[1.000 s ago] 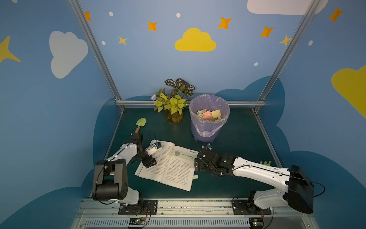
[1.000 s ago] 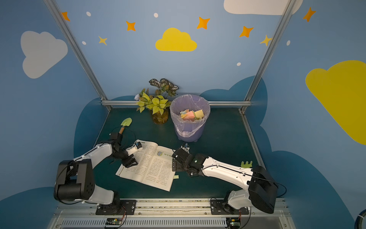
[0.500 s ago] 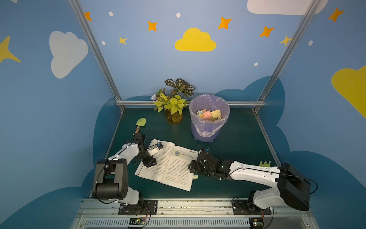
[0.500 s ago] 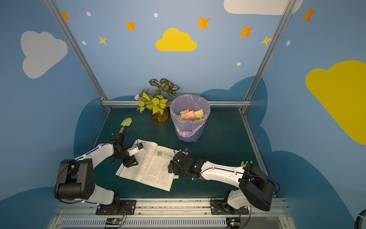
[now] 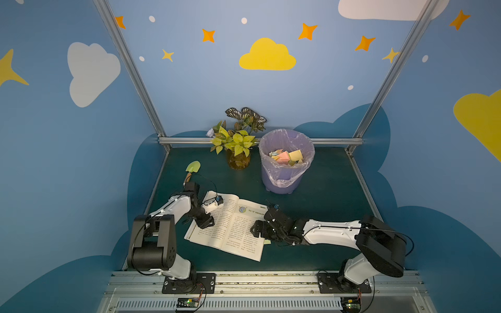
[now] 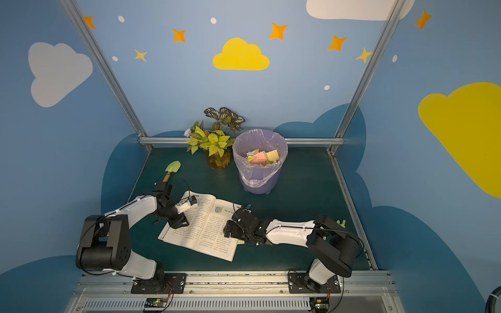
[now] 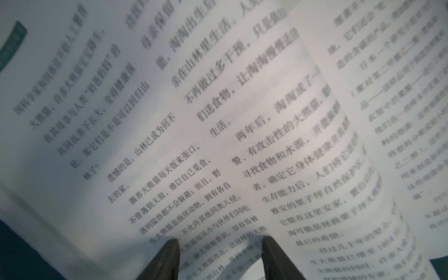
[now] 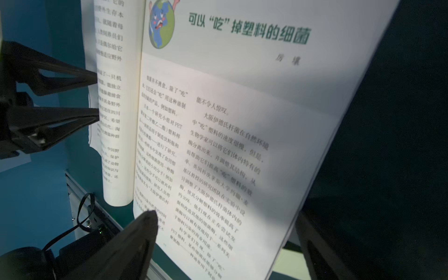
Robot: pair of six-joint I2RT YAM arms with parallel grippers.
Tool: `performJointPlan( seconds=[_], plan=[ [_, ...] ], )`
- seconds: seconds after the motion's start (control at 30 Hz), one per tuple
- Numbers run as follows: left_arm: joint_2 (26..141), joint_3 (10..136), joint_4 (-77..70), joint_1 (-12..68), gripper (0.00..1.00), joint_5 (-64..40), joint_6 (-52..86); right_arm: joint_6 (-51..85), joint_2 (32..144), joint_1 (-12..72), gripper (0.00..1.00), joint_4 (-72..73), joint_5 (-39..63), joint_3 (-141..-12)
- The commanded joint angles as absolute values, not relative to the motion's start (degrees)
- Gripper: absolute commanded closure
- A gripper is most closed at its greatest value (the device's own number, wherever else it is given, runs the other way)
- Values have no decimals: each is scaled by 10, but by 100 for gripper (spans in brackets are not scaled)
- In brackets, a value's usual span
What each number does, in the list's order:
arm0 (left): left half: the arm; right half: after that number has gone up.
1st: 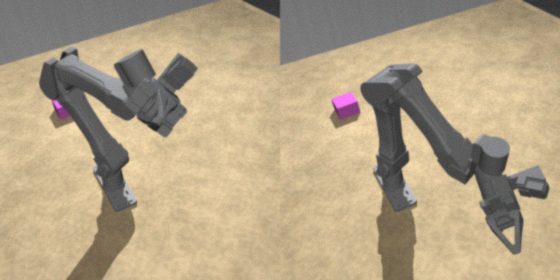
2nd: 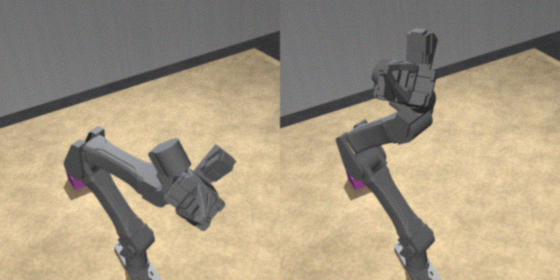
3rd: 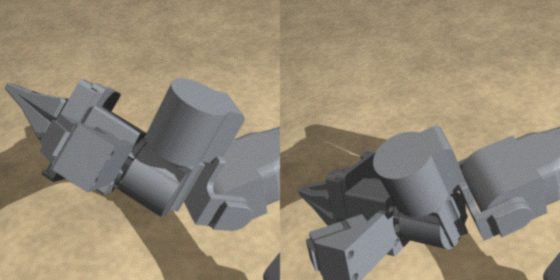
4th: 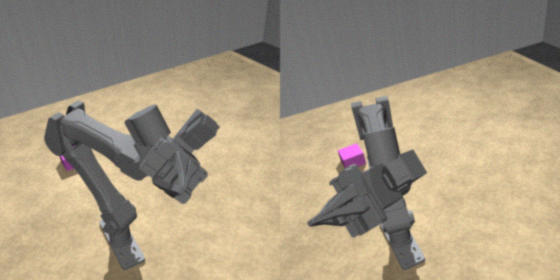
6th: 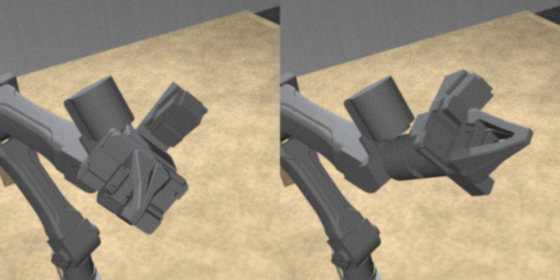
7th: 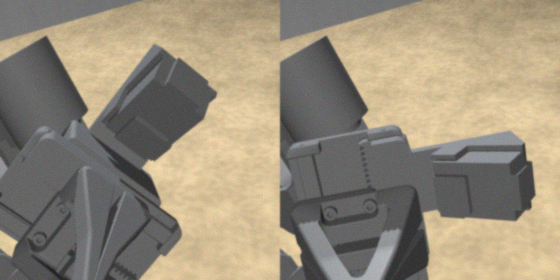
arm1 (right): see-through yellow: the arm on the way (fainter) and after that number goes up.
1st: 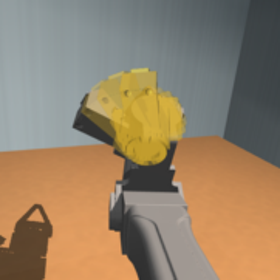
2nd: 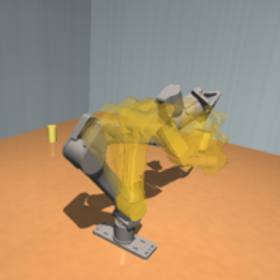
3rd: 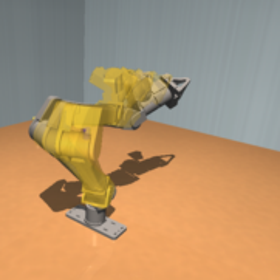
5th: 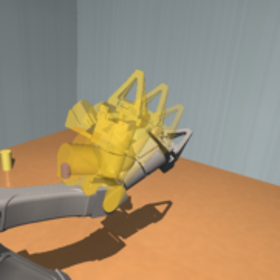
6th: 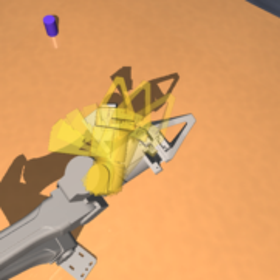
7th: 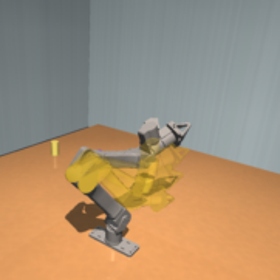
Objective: Peel off the used sticky note
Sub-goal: Turn the page of the book at the center of the board.
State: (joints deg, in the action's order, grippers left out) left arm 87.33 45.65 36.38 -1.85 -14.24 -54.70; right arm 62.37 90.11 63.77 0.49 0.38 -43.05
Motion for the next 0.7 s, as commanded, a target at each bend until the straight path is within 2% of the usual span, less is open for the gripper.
performJointPlan(
  seconds=[0.0, 0.33, 0.67],
  plan=[
    [877, 456, 364, -17, 42, -146, -550, 627, 896, 655, 4, -36, -27, -449],
    [874, 446, 357, -17, 42, -146, -553, 638, 886, 710, 4, -70, -68, -463],
    [865, 443, 357, -16, 42, -146, -554, 630, 928, 698, 4, -45, -52, -476]
  ],
)
